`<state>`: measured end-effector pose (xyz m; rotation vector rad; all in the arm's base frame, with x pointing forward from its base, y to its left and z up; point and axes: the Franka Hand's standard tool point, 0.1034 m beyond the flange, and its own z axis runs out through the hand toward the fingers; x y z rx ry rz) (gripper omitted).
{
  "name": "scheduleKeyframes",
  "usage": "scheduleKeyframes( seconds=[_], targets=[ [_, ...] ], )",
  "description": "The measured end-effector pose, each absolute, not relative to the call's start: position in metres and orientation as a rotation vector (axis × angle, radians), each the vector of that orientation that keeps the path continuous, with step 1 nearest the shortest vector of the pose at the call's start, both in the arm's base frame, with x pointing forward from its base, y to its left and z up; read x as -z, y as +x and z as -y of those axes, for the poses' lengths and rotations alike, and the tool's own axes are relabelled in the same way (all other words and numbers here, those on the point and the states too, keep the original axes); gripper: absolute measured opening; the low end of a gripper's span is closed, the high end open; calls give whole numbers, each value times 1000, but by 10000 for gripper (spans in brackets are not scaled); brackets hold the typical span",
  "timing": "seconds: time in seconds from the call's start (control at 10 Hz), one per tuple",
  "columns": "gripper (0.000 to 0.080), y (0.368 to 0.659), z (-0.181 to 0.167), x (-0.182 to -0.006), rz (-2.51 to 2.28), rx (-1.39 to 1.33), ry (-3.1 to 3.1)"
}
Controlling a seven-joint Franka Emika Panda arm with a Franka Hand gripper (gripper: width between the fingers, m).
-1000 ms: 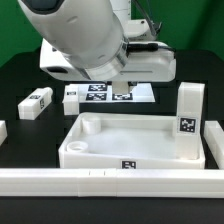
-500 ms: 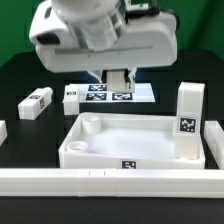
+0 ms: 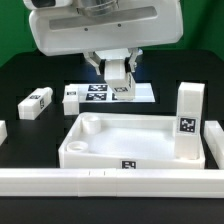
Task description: Assemble desk
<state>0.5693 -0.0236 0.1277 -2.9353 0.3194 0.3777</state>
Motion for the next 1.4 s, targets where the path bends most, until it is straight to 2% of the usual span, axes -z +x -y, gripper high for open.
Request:
scheduleKeyframes(
  seconds=[0.2,0.5,0.9,1.2,1.4],
  targets=[
    [290,579,27,-129,-312,-136,-3000],
    [290,609,34,-149,-239,197,-3064],
    [290,617,42,-145,-273,592,-3063],
    [290,619,63,-148,-304,607,-3062],
    [290,618,60,-146,-295,614,-3064]
  ],
)
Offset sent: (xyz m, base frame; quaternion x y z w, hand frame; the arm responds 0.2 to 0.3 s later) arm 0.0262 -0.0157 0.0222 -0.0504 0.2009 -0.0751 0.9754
